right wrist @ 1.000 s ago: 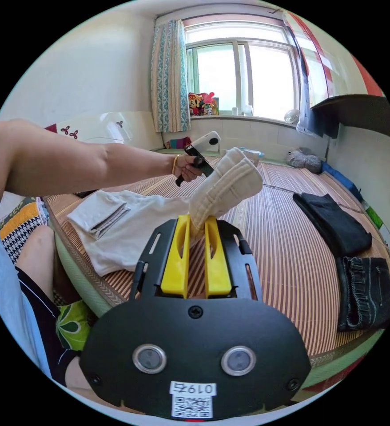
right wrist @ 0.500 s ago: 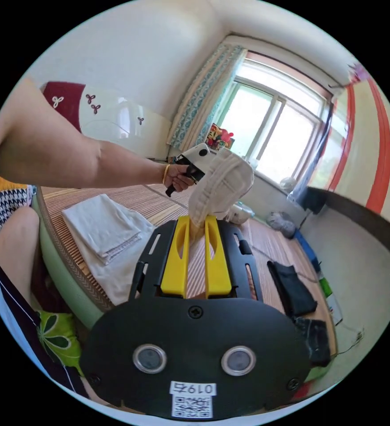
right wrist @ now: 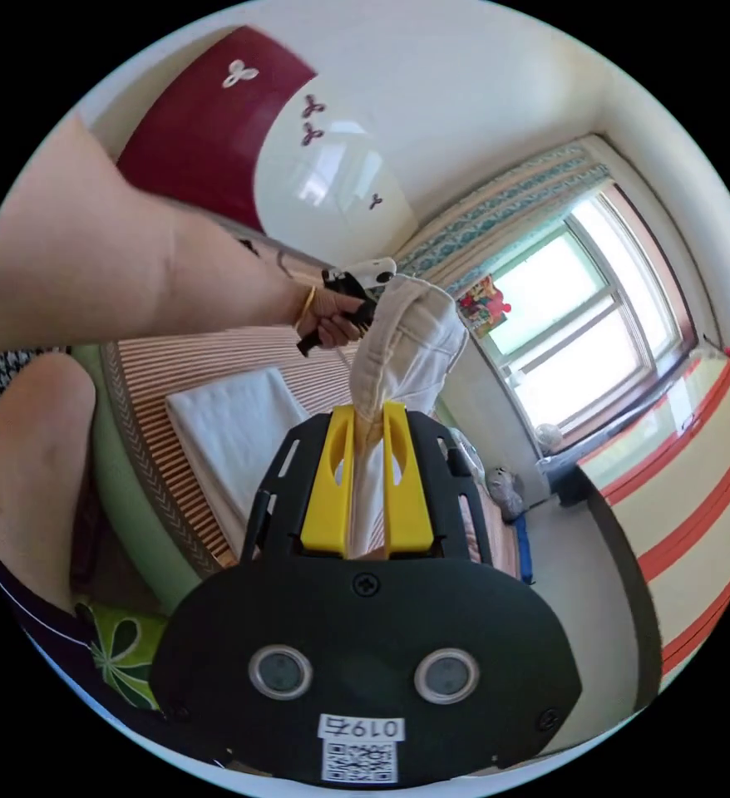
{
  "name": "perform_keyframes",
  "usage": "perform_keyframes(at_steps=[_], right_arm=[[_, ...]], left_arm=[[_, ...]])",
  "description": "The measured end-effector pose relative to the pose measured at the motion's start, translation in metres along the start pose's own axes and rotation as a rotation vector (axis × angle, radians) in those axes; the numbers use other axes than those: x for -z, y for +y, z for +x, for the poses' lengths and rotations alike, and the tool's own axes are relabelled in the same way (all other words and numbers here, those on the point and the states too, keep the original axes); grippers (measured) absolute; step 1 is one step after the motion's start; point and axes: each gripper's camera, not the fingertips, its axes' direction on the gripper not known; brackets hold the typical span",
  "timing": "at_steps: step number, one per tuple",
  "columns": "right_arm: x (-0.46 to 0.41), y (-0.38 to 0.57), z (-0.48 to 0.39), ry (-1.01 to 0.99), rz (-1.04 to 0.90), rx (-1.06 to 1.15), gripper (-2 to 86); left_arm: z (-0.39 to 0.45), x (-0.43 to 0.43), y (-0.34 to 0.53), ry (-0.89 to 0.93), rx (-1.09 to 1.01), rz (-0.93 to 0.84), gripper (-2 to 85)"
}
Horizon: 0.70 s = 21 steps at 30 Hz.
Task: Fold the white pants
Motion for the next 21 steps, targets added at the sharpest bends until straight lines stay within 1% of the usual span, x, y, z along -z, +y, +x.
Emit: perform_keyframes(at_steps=[2, 3, 5, 8, 13, 19, 21], right_arm=[[-0.019, -0.032, -0.057, -0.001, -0.048, 0.114, 5.8], [-0.024, -0.038, -0.072, 0.005, -0.062, 0.146, 5.8], [-0.043, -0.058, -0.133, 0.015, -0.120, 0.281, 5.8], [-0.059, -0.071, -0.193, 0.009, -0.176, 0.405, 5.8], [-0.071, -0.081, -0.241, 0.041, -0.221, 0.501, 5.7], [-0.076, -0.092, -0.253, 0.035, -0.264, 0.529, 5.7], [-0.078, -0.093, -0.259, 0.036, -0.283, 0.546, 5.7]], left_arm=[[0.001, 0.039, 0.053, -0.100, 0.141, -0.034, 6.6], [0.001, 0.047, 0.067, -0.125, 0.179, -0.044, 6.5], [0.004, 0.068, 0.115, -0.207, 0.302, -0.067, 5.0], [0.018, 0.081, 0.157, -0.236, 0.353, -0.053, 2.7], [0.043, 0.094, 0.181, -0.223, 0.355, 0.004, 1.3], [0.085, 0.091, 0.172, -0.301, 0.346, -0.138, 0.9], [0.098, 0.098, 0.175, -0.340, 0.377, -0.141, 0.9]])
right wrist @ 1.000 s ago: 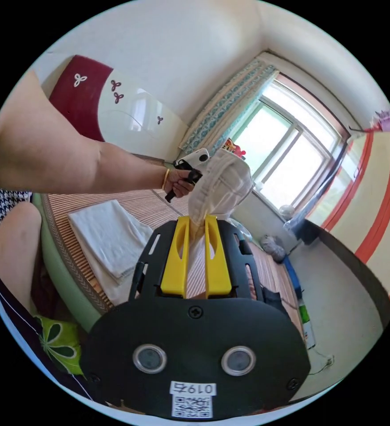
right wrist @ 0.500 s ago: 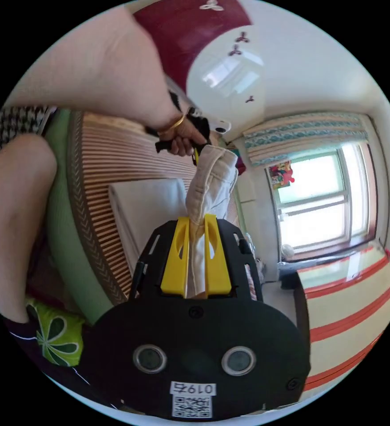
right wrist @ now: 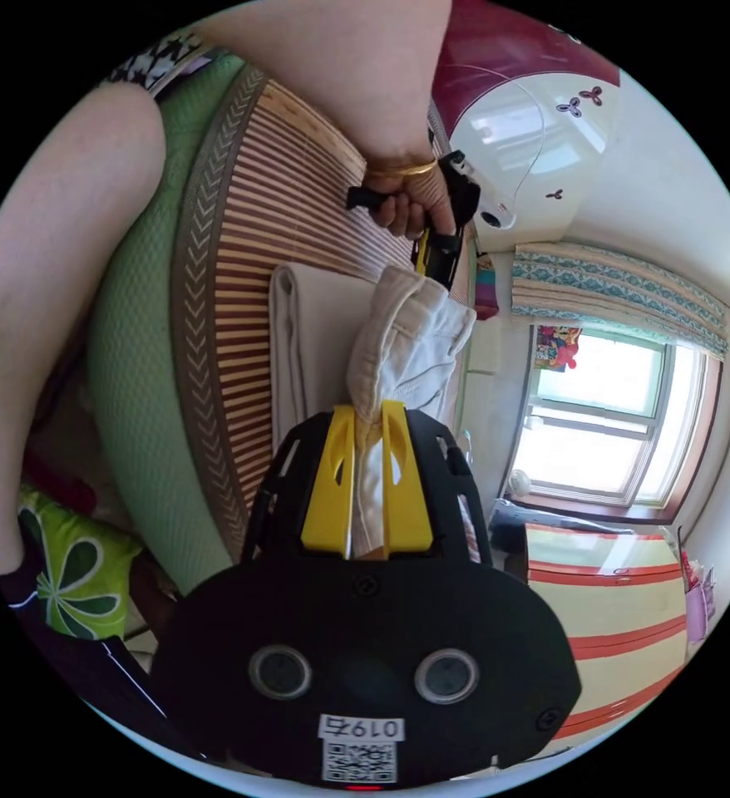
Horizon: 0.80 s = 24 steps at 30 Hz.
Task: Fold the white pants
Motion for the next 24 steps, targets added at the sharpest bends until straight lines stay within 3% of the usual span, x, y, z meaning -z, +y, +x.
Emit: perform_keyframes(at_steps=[6, 10, 18, 24], right_arm=[[-0.007, -0.015, -0.028, 0.015, -0.021, 0.040, 5.7], [-0.006, -0.019, -0.026, 0.004, -0.024, -0.012, 5.8], [-0.012, -0.016, -0.041, 0.016, -0.035, -0.024, 6.0], [-0.018, 0.012, -0.066, 0.122, 0.006, -0.055, 6.5]], left_arm=[[0.038, 0.067, 0.045, -0.047, 0.099, 0.260, 1.0], [0.122, 0.078, 0.066, -0.056, 0.026, 0.386, 0.9], [0.270, -0.009, 0.090, -0.335, 0.032, 0.236, 0.8], [0.326, -0.095, 0.111, -0.669, 0.073, -0.024, 0.8]])
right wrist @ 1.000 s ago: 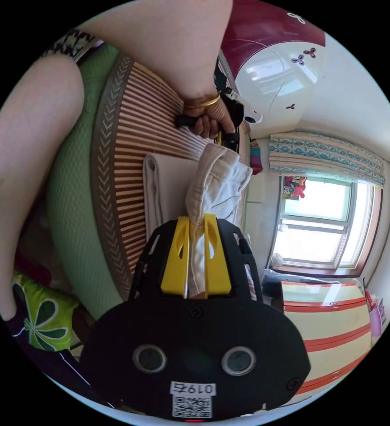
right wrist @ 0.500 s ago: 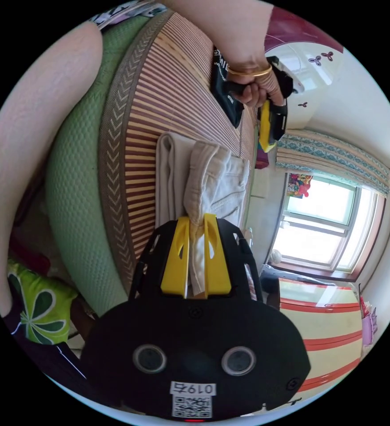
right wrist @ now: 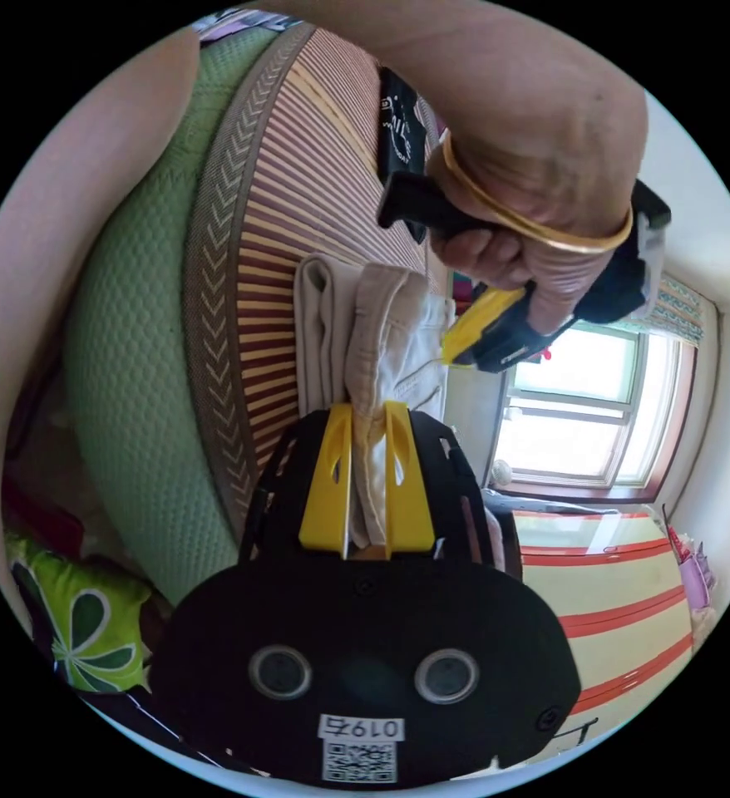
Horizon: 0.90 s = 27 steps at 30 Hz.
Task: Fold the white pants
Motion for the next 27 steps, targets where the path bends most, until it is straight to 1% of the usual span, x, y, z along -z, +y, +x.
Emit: perform_keyframes(at_steps=[2, 6, 8, 10, 12, 13, 15, 17, 20, 21, 23, 27], right_arm=[[-0.002, 0.012, 0.001, -0.002, 0.006, -0.026, 6.7], [-0.002, 0.040, 0.004, 0.016, 0.019, -0.063, 7.9], [0.005, 0.076, 0.006, 0.043, 0.039, -0.090, 9.5], [0.010, 0.115, 0.013, 0.054, 0.039, -0.161, 10.7], [0.008, 0.160, 0.026, 0.046, 0.008, -0.260, 11.1], [0.001, 0.190, 0.036, 0.023, -0.036, -0.336, 11.2], [-0.017, 0.234, 0.051, -0.020, -0.130, -0.445, 12.0], [-0.041, 0.282, 0.066, -0.110, -0.214, -0.562, 13.0], [-0.060, 0.312, 0.074, -0.162, -0.229, -0.605, 15.2], [-0.063, 0.315, 0.076, -0.181, -0.224, -0.618, 15.5], [-0.078, 0.329, 0.086, -0.291, -0.227, -0.694, 16.4], [-0.101, 0.353, 0.095, -0.327, -0.238, -0.795, 16.8]], left_arm=[[0.026, -0.010, 0.010, -0.074, 0.002, -0.041, 0.9], [0.060, -0.013, 0.019, -0.129, 0.008, -0.072, 0.9], [0.087, -0.002, 0.024, -0.179, 0.021, -0.074, 0.8], [0.111, 0.015, 0.030, -0.211, 0.025, -0.013, 0.8], [0.136, 0.030, 0.037, -0.187, 0.022, 0.070, 0.9], [0.152, 0.031, 0.043, -0.148, 0.021, 0.115, 0.9], [0.173, 0.020, 0.050, -0.136, 0.002, 0.119, 0.9], [0.196, -0.008, 0.062, -0.273, -0.008, 0.056, 0.9], [0.218, -0.018, 0.075, -0.347, -0.054, 0.040, 0.8], [0.221, -0.017, 0.078, -0.347, -0.055, 0.044, 0.8], [0.231, -0.017, 0.087, -0.347, -0.056, 0.051, 0.7], [0.246, -0.019, 0.103, -0.339, -0.051, 0.078, 0.8]])
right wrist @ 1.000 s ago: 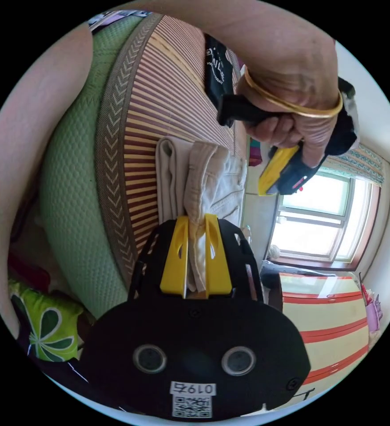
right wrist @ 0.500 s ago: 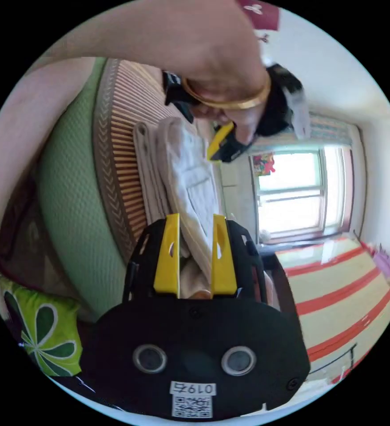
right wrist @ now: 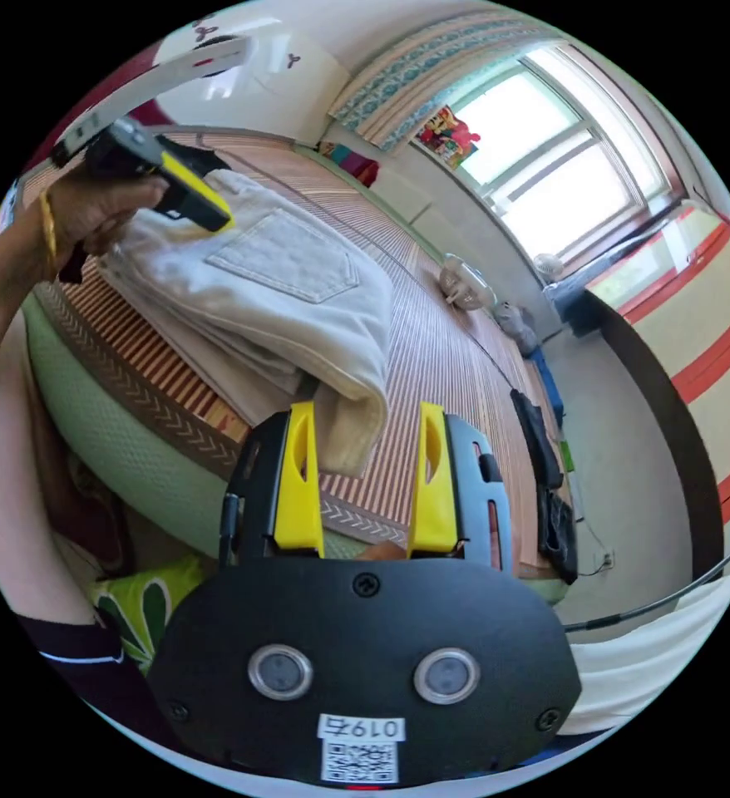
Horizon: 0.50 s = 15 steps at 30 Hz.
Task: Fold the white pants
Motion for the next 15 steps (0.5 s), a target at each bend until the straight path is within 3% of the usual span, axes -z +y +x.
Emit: perform_keyframes(at_steps=[5, 11, 15], right_arm=[[-0.045, 0.011, 0.054, -0.225, -0.107, -0.203, 16.3], [-0.053, 0.023, 0.073, -0.291, -0.084, -0.250, 13.3], [-0.038, 0.024, 0.070, -0.228, -0.011, -0.229, 11.8]], left_arm=[[0.025, 0.002, 0.013, -0.026, -0.033, -0.002, 0.9], [0.043, 0.005, 0.025, -0.038, -0.050, 0.009, 0.9], [0.050, 0.007, 0.032, -0.041, -0.054, 0.018, 0.9]])
